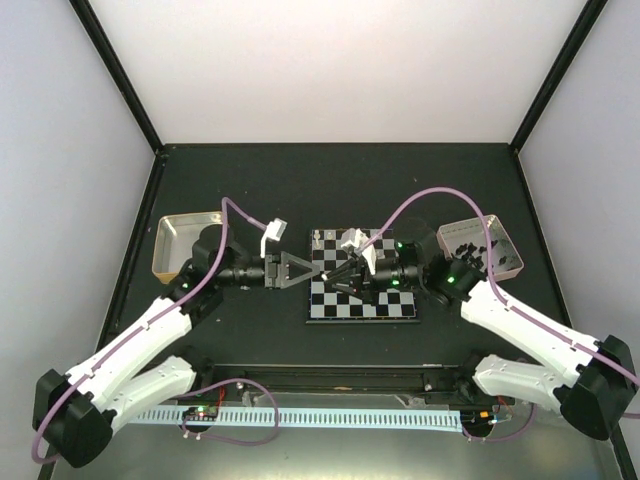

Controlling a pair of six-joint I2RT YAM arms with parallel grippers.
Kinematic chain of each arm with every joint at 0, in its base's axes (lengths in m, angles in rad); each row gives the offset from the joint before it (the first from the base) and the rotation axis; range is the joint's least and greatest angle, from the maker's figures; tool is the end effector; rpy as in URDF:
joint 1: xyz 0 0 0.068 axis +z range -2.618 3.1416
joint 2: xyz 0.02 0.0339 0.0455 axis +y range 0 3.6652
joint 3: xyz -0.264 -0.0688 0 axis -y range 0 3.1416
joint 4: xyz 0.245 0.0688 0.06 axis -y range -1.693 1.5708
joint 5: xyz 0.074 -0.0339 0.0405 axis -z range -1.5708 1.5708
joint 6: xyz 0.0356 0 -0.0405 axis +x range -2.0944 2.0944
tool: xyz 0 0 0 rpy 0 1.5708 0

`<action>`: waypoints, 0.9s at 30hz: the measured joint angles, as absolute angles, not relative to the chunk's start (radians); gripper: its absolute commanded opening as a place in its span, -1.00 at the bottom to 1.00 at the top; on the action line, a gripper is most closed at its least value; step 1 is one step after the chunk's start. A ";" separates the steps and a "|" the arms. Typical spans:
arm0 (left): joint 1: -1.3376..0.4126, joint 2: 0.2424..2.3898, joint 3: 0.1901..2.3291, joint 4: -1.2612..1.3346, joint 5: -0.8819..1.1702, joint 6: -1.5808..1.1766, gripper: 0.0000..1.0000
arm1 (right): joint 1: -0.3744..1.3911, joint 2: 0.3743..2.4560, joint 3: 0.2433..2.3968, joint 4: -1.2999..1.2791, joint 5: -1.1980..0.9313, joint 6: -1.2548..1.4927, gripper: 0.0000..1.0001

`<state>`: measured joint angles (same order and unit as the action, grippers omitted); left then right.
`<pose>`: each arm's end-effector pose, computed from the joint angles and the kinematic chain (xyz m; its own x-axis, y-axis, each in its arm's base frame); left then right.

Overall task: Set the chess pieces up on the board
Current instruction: Place the chess piece on the chessboard.

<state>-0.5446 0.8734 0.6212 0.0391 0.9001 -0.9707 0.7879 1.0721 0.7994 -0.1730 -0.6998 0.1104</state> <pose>0.1537 -0.1257 0.2925 -0.9084 -0.0495 -0.4152 0.4024 0.1666 -0.9002 0.1510 0.1843 0.2935 -0.4071 -0.2897 -0.8662 -0.9129 0.1605 0.3754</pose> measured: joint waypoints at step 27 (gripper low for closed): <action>-0.609 0.952 0.652 0.004 0.899 -0.963 -0.97 | 0.791 1.103 0.884 -0.294 -0.733 -0.013 0.17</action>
<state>-0.6086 0.9516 0.6521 0.0040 0.8993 -0.9630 0.7910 1.1027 0.8837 -0.2939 -0.7330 -0.0128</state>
